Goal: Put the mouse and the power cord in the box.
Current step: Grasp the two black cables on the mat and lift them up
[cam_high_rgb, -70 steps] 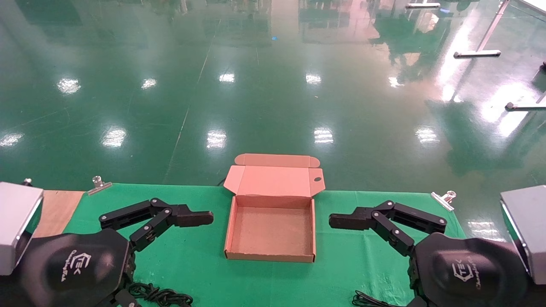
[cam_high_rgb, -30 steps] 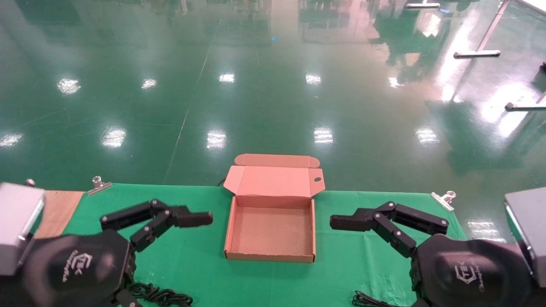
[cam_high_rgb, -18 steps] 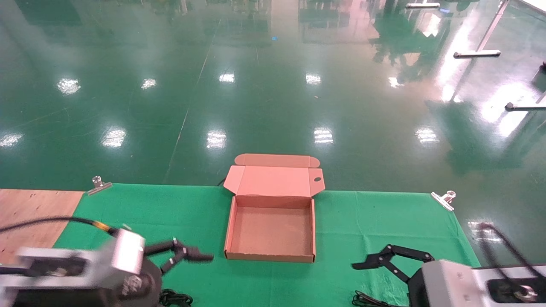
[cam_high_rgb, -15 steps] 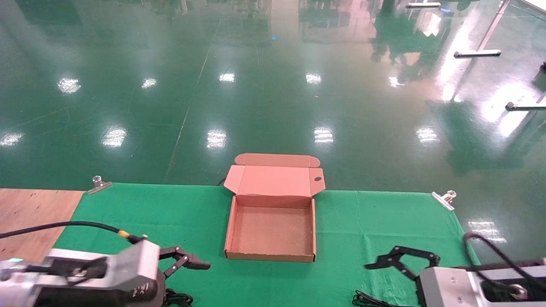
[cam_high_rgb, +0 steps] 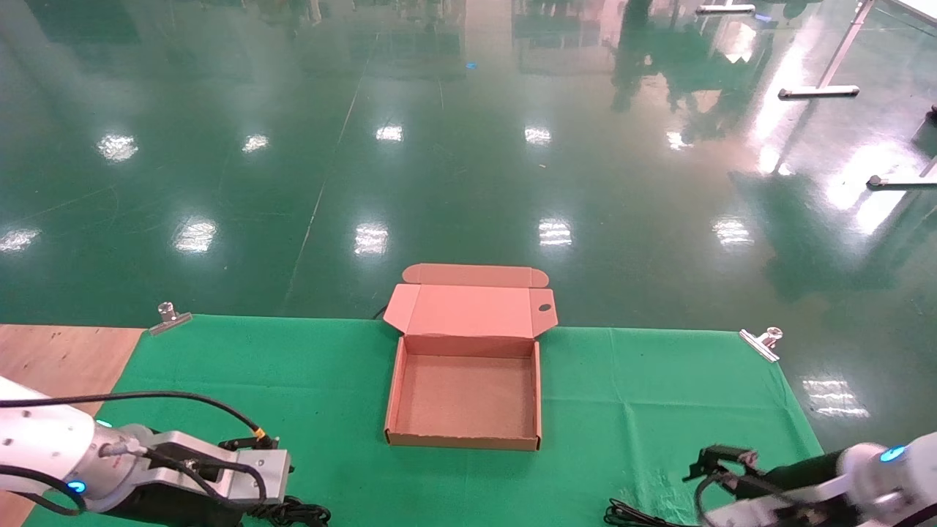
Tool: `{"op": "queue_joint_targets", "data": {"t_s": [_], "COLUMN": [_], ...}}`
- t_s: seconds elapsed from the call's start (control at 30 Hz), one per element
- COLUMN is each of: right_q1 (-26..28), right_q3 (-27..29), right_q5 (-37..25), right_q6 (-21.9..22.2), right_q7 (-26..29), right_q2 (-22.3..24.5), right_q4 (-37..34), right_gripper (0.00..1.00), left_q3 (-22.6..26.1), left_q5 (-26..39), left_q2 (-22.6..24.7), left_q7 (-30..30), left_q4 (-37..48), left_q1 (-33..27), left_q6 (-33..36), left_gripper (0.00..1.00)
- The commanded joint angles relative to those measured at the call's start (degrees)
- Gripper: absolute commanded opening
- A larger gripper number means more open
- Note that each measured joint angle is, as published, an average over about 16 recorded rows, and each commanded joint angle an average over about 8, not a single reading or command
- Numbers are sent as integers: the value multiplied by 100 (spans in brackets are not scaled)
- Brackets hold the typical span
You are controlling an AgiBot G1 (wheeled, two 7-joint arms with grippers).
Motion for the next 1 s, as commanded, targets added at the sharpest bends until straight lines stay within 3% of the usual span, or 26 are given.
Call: {"op": "queue_joint_targets", "data": {"t_s": [0.03, 0.5, 0.57, 0.67, 0.8, 0.83, 0.9, 1.0], "right_q1": [-101, 240, 334, 467, 603, 631, 685, 769], "right_q3": [-124, -253, -245, -218, -191, -188, -184, -173], "right_q5": [-321, -460, -417, -323, -226, -211, -190, -159], "right_q6": [188, 1034, 1100, 1153, 1210, 1226, 1263, 1299], "right_q7": [31, -1105, -1303, -1586, -1942, -2023, -2185, -2387], "right_q2": [-127, -1266, -1418, -1616, -1830, -1874, -1959, -2062], "right_q4": [-29, -2558, -2947, -3498, -4133, -4267, -4518, -4836], "right_gripper": [100, 100, 96, 73, 24, 14, 3, 0], "left_q3": [120, 276, 251, 198, 144, 136, 119, 90], "left_q5": [267, 759, 711, 602, 485, 464, 424, 364], "left_q2": [90, 815, 896, 984, 1067, 1085, 1119, 1167], "left_q7": [14, 825, 971, 1217, 1557, 1642, 1813, 2061], "left_q4": [117, 1764, 2075, 2512, 3007, 3109, 3304, 3534], "left_q1": [-28, -68, -115, -199, -297, -316, -352, -416], "left_q6": [-73, -1168, -1230, -1271, -1289, -1288, -1295, -1305], "left_gripper": [100, 100, 100, 100, 100, 93, 68, 31]}}
